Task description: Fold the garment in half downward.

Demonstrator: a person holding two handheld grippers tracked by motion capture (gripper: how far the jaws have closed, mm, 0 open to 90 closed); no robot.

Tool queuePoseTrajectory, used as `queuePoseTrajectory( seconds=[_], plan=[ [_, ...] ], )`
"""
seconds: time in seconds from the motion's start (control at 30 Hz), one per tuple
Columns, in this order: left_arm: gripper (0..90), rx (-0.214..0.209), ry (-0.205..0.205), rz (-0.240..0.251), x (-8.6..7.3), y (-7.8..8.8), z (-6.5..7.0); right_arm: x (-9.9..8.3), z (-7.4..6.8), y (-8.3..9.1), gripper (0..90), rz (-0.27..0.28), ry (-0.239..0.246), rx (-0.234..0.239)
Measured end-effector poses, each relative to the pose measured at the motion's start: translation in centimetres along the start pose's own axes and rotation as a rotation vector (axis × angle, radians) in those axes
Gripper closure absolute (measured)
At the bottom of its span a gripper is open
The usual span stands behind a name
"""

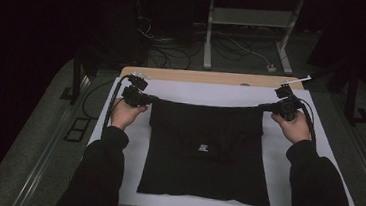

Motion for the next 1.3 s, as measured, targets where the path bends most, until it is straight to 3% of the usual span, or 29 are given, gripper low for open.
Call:
queuePoseTrajectory(
  seconds=[0.17,0.33,0.67,0.9,1.3],
  plan=[
    [86.5,0.010,0.013,-0.007,0.0,-0.5,-0.4,0.5,0.3,-0.4,86.7,0.014,-0.006,0.003],
    [86.5,0.026,0.000,-0.019,0.3,-0.8,-0.9,1.0,0.6,-1.4,86.7,0.013,-0.018,0.006],
    [86.5,0.021,0.012,-0.016,0.8,-1.7,-1.6,1.7,1.3,-2.0,86.7,0.020,-0.028,-0.005],
    [86.5,0.029,0.024,-0.033,0.5,-2.4,-1.8,1.5,1.4,-2.9,86.6,0.000,-0.017,-0.024],
    [86.2,0.016,0.070,-0.058,-0.3,-3.6,-2.1,0.6,1.9,-5.0,86.3,-0.017,-0.071,-0.006]
  ],
)
Point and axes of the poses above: each handheld gripper's, and its own axes: y roughly backward along the jaws, x roughly out of its top, z roughly to its right, the point moved 5 cm from there along -y, roughly forward along the jaws, and after that the axes turned 4 degrees about z, right-handed, at the moved point
